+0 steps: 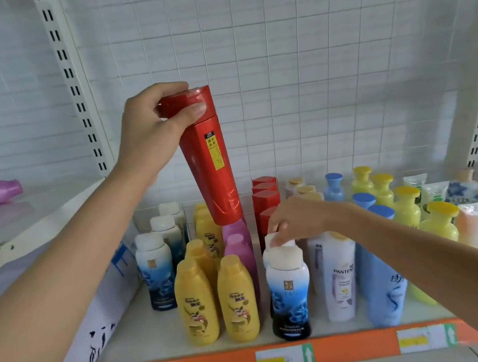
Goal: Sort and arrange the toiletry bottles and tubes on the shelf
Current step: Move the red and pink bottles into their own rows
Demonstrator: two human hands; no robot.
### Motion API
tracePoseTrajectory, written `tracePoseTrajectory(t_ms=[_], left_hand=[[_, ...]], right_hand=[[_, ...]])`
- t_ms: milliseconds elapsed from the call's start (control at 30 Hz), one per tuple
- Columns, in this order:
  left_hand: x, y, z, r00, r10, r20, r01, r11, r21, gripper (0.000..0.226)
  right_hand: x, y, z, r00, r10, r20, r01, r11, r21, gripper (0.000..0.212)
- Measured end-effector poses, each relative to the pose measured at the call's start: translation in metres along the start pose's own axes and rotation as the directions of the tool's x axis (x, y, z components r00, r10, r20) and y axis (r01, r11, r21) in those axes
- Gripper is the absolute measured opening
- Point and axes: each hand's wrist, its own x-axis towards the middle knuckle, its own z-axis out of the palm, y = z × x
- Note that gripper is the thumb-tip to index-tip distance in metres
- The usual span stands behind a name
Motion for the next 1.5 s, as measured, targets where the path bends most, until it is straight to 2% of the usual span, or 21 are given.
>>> tracePoseTrajectory(t_ms=[267,433,533,600,667,900,1000,1100,1200,1400,1500], left_hand=[[0.003,-0.008,0.009,1.0,0.018,-0.005,-0.018,0.999,0.026,0.039],[0.007,-0.014,0.027,0.999,0.029,0.014,-0.03,0.998,0.052,0.04],[0.01,-0.02,0.042,0.999,0.029,0.029,-0.031,0.997,0.077,0.042],[0.011,-0.025,0.05,0.999,0.029,0.039,-0.033,0.995,0.094,0.043],[0.012,-0.029,0.056,0.999,0.02,0.047,-0.025,0.994,0.102,0.043],[0.011,-0.041,0.073,0.993,-0.013,0.12,-0.003,0.991,0.132,0.045],[0.007,-0.046,0.083,0.986,-0.019,0.166,-0.008,0.988,0.156,0.046],[0.0,-0.053,0.094,0.975,-0.036,0.221,-0.005,0.983,0.181,0.046],[-0.008,-0.065,0.103,0.953,-0.088,0.291,0.023,0.975,0.219,0.046],[-0.02,-0.093,0.114,0.832,-0.271,0.484,0.083,0.924,0.375,0.053],[-0.024,-0.105,0.119,0.779,-0.309,0.546,0.034,0.89,0.454,0.052]], right_hand=[[-0.009,0.004,-0.004,0.999,0.034,0.013,-0.035,0.998,0.06,0.036],[-0.012,0.015,-0.014,0.985,0.143,-0.098,-0.11,0.952,0.286,0.025],[-0.008,0.018,-0.024,0.955,0.189,-0.227,-0.137,0.964,0.228,0.025],[-0.001,0.019,-0.021,0.958,0.203,-0.203,-0.165,0.968,0.191,0.042],[0.007,0.02,-0.013,0.972,0.185,-0.145,-0.164,0.975,0.147,0.049],[0.015,0.031,-0.01,0.975,0.186,-0.121,-0.17,0.977,0.131,0.04],[0.013,0.037,-0.01,0.975,0.188,-0.117,-0.172,0.976,0.135,0.021],[0.008,0.041,-0.011,0.975,0.184,-0.121,-0.166,0.976,0.144,0.023],[0.003,0.042,-0.012,0.973,0.193,-0.128,-0.174,0.973,0.151,0.042],[-0.002,0.042,-0.01,0.975,0.178,-0.129,-0.157,0.975,0.158,0.044],[-0.003,0.04,-0.011,0.979,0.167,-0.116,-0.148,0.976,0.158,0.041]])
